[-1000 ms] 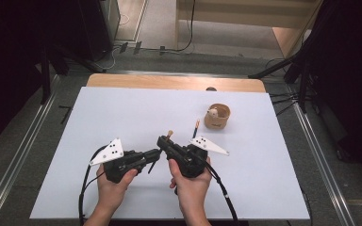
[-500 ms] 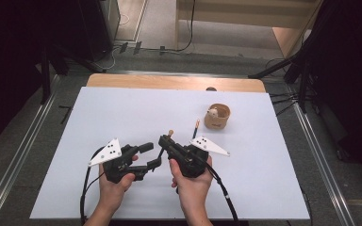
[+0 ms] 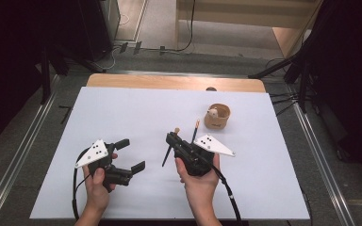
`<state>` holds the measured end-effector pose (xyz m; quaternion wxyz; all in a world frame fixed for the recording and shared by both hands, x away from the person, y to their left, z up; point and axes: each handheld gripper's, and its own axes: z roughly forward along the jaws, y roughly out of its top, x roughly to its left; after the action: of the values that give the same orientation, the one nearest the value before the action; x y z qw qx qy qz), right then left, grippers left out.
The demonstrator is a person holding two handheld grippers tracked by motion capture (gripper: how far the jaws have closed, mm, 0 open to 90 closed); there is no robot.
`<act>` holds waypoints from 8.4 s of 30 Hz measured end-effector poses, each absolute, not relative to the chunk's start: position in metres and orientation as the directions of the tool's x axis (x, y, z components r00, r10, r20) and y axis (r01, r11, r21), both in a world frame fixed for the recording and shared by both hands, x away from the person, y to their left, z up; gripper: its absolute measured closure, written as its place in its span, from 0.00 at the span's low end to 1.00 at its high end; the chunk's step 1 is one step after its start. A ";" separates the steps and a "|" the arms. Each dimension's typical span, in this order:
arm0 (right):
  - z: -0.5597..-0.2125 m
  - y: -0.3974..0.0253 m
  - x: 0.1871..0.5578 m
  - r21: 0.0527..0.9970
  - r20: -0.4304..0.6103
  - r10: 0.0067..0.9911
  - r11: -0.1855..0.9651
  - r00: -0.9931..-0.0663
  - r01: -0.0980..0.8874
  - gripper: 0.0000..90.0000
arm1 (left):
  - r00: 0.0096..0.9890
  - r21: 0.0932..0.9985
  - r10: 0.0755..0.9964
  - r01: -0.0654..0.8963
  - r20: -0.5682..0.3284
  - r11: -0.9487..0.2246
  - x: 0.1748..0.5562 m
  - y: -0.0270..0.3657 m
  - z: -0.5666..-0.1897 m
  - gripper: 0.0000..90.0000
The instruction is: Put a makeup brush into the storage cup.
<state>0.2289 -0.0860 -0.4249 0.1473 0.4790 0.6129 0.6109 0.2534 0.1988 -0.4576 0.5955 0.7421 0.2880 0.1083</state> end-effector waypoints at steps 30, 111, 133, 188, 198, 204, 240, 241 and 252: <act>-0.422 -0.134 0.243 0.928 0.309 0.806 -0.140 -0.505 0.345 0.94 | 0.724 0.946 0.663 0.315 -0.191 -0.072 0.234 0.257 -0.474 0.00; -0.404 -0.233 0.347 0.985 0.074 0.943 -0.017 -0.325 0.174 0.94 | 0.687 0.960 0.706 0.276 -0.172 -0.035 0.232 0.303 -0.481 0.00; -0.448 -0.241 0.357 0.964 0.097 0.956 -0.021 -0.277 0.264 0.94 | 0.692 0.959 0.701 0.279 -0.170 -0.044 0.232 0.301 -0.481 0.00; -0.486 -0.292 0.239 0.951 0.076 0.948 0.025 -0.310 0.309 0.00 | 0.697 0.960 0.702 0.273 -0.147 -0.070 0.232 0.294 -0.480 0.00; -0.494 -0.299 0.210 0.952 0.079 0.945 0.023 -0.316 0.305 0.00 | 0.695 0.960 0.705 0.272 -0.143 -0.073 0.233 0.295 -0.480 0.00; -0.497 -0.307 0.191 0.962 0.078 0.937 0.020 -0.341 0.273 0.00 | 0.702 0.959 0.699 0.271 -0.137 -0.084 0.233 0.293 -0.480 0.00; -0.497 -0.314 0.167 0.947 0.146 0.915 -0.019 -0.377 0.321 0.00 | 0.678 0.950 0.723 0.296 -0.135 -0.101 0.235 0.279 -0.479 0.00; -0.498 -0.313 0.167 0.946 0.147 0.914 -0.018 -0.378 0.325 0.00 | 0.679 0.948 0.722 0.300 -0.135 -0.105 0.236 0.277 -0.479 0.00; -0.503 -0.319 0.169 0.943 0.155 0.911 -0.022 -0.383 0.331 0.00 | 0.687 0.943 0.716 0.307 -0.125 -0.130 0.243 0.255 -0.470 0.00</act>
<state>0.1690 -0.3186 -0.5026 0.2750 0.4827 0.6430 0.5272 0.2425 0.2545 -0.4696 0.5584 0.7291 0.3508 0.1832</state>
